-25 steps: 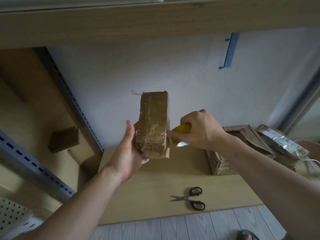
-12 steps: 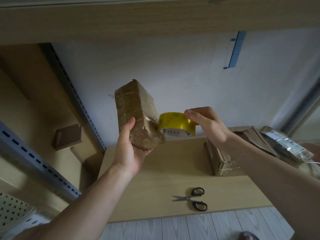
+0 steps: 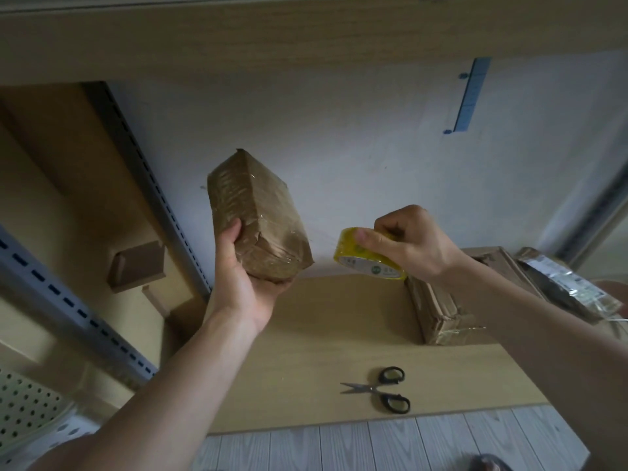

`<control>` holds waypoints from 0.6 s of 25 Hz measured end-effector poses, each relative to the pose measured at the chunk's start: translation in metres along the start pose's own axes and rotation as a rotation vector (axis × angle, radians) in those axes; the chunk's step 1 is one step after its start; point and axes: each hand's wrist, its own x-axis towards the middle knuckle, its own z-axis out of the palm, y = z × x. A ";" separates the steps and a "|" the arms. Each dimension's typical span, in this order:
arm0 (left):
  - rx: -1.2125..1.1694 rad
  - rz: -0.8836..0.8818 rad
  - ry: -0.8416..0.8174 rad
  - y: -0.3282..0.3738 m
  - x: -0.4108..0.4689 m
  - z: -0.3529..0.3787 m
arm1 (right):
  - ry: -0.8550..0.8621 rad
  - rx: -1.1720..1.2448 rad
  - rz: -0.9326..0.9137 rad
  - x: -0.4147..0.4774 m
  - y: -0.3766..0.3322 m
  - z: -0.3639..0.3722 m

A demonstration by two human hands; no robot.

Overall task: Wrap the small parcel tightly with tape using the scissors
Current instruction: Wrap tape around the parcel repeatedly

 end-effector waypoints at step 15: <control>-0.087 -0.105 -0.268 -0.003 -0.005 0.004 | 0.027 -0.017 0.122 0.001 0.005 0.020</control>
